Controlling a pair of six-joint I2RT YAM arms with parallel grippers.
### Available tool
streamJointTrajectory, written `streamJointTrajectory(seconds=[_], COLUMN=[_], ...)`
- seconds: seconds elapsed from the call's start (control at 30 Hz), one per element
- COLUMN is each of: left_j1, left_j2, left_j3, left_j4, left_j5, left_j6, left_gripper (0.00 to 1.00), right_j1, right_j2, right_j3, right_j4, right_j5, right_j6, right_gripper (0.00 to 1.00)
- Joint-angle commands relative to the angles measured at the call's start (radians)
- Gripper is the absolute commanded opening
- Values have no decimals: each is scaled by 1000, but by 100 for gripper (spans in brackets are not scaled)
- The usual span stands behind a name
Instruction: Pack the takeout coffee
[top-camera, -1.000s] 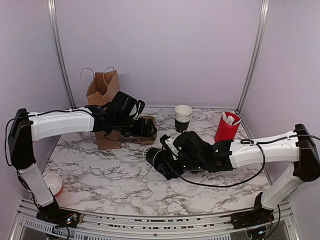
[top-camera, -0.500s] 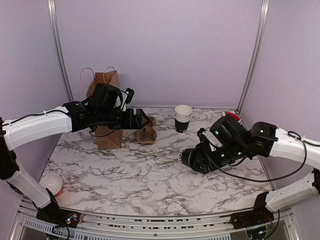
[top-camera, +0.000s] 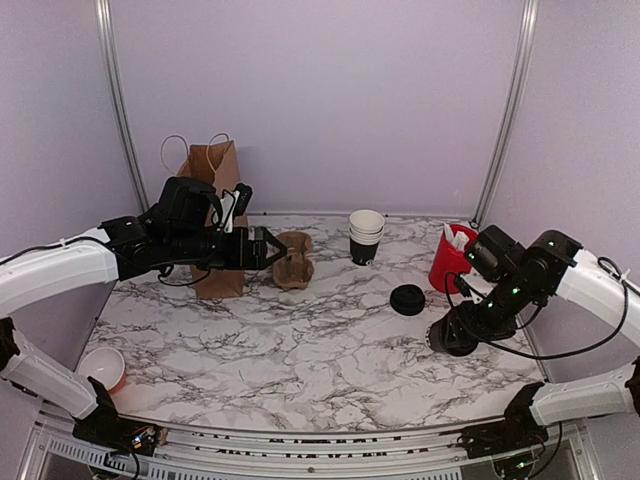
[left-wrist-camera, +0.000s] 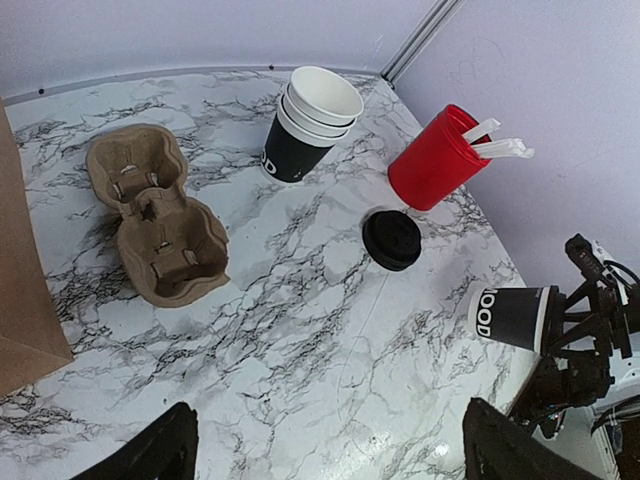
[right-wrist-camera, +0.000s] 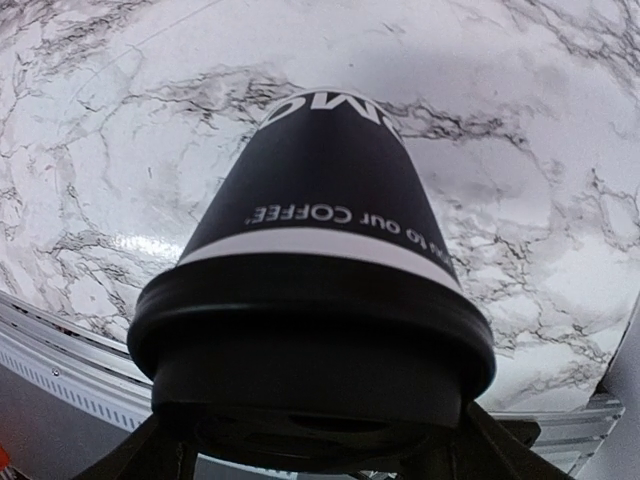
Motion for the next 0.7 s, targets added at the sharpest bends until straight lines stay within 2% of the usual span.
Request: streamJointTrajectory(seconds=[0.0,0.67], left_j1=[-2,1], left_j2=[-48,-127], left_j3=[-35,-97], left_j4=[45,78], left_j5=[27,43], left_j6=[12,36], left_gripper=[93,93], right_j1=[-41,-50], right_j2=[14,168], right_j3=[-3,53], right_j4=[-99,-105], right_j5=[-31,-81], right_j6=[-27,-75], right_gripper=[56,60])
